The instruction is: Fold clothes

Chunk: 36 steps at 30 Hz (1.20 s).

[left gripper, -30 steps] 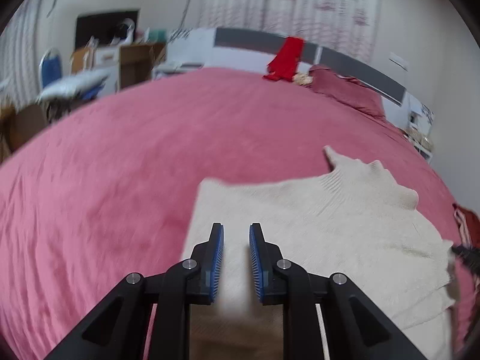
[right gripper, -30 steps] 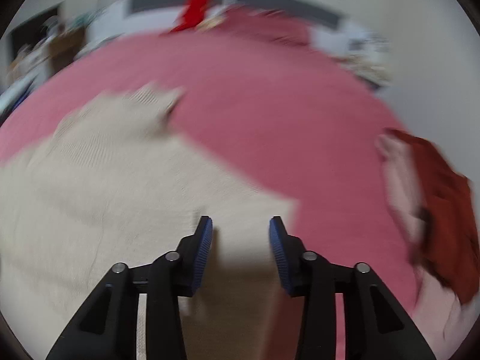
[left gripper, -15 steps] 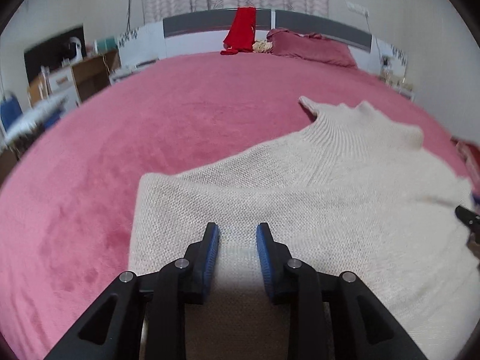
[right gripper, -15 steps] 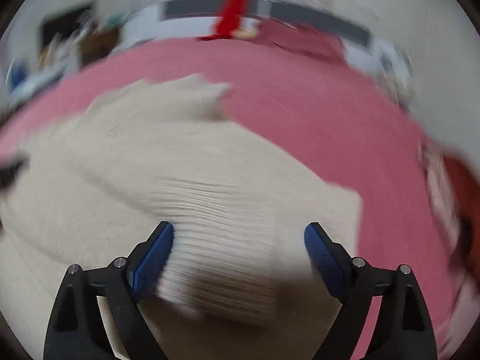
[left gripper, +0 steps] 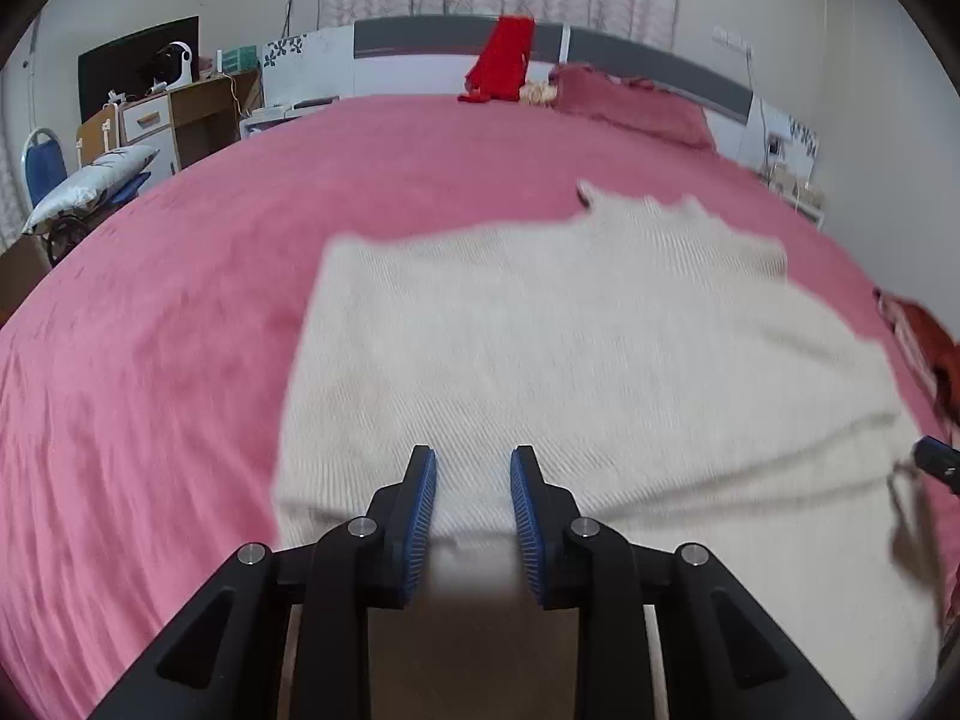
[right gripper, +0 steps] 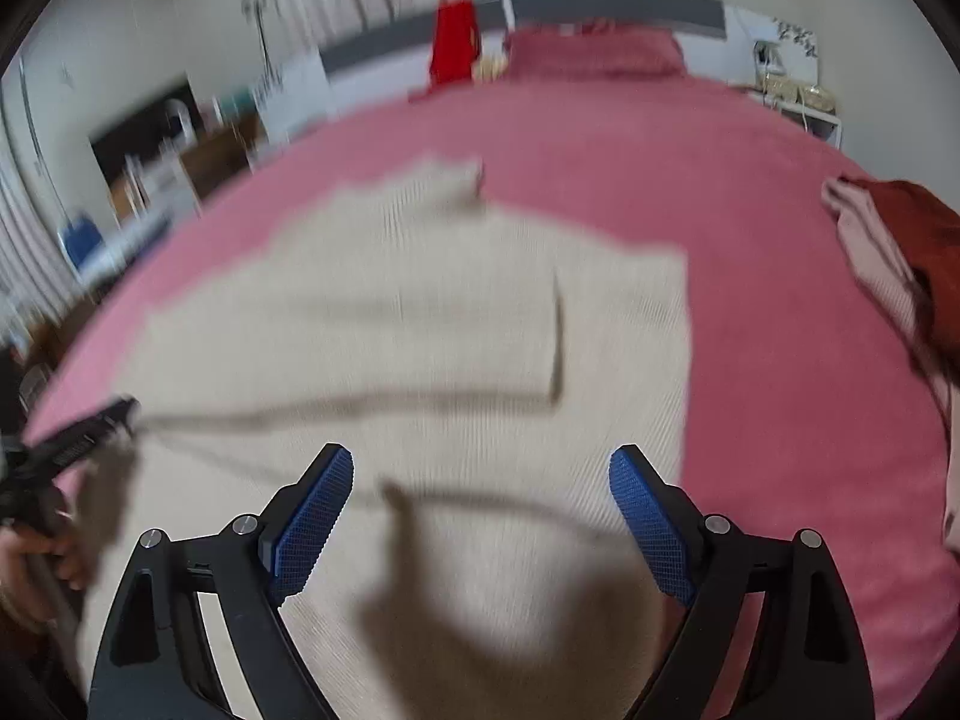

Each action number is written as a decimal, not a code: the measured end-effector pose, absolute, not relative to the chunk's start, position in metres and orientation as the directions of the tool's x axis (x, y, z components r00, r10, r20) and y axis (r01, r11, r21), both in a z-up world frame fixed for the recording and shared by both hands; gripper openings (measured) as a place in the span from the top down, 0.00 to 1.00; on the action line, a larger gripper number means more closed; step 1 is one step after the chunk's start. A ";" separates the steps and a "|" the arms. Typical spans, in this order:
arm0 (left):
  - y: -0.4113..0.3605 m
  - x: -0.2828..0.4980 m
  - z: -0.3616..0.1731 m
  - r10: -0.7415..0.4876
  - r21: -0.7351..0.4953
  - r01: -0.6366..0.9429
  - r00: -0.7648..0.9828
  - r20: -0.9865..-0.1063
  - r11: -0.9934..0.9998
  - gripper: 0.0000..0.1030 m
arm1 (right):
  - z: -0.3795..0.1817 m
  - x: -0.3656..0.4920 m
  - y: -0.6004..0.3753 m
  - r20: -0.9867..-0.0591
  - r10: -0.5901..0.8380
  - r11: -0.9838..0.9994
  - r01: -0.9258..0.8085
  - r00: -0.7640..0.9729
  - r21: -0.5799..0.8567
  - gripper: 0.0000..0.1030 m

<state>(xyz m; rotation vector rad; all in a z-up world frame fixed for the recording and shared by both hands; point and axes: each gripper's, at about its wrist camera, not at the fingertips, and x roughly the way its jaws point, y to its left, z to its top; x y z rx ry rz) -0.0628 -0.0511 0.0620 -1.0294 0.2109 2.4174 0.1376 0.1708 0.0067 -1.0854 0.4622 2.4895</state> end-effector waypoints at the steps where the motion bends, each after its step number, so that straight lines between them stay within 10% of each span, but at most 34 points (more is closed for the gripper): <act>1: -0.051 -0.059 0.060 0.381 -0.045 -0.500 -0.596 -0.707 -0.865 0.75 | -0.003 0.134 0.170 -0.779 0.217 -0.873 -0.473 -0.588 0.114 0.14; 8: -0.050 -0.069 0.080 0.380 -0.043 -0.495 -0.606 -0.699 -0.868 0.75 | 0.043 0.135 0.160 -0.717 0.160 -0.934 -0.340 -0.679 0.113 0.14; 14: -0.004 -0.124 0.112 0.577 -0.320 -0.514 -0.485 -0.657 -0.796 0.75 | 0.072 0.053 0.214 -0.701 0.056 -0.919 -0.311 -0.711 0.241 0.14; 18: 0.034 -0.163 0.063 0.600 -0.397 -0.521 -0.308 -0.738 -0.756 0.75 | 0.070 -0.017 0.260 -0.734 0.007 -0.890 -0.338 -0.680 0.305 0.45; 29: 0.001 -0.158 0.030 0.788 -0.554 -0.572 -0.336 -0.515 -0.606 0.75 | 0.014 -0.135 0.348 -0.747 -0.119 -0.783 -0.400 -0.654 0.476 0.46; 33: -0.002 -0.159 0.028 0.801 -0.574 -0.566 -0.332 -0.499 -0.592 0.76 | 0.012 -0.154 0.341 -0.763 -0.134 -0.808 -0.376 -0.633 0.454 0.93; 36: -0.003 -0.160 0.027 0.803 -0.577 -0.565 -0.330 -0.497 -0.590 0.76 | 0.030 -0.156 0.323 -0.732 -0.167 -0.821 -0.318 -0.660 0.474 0.93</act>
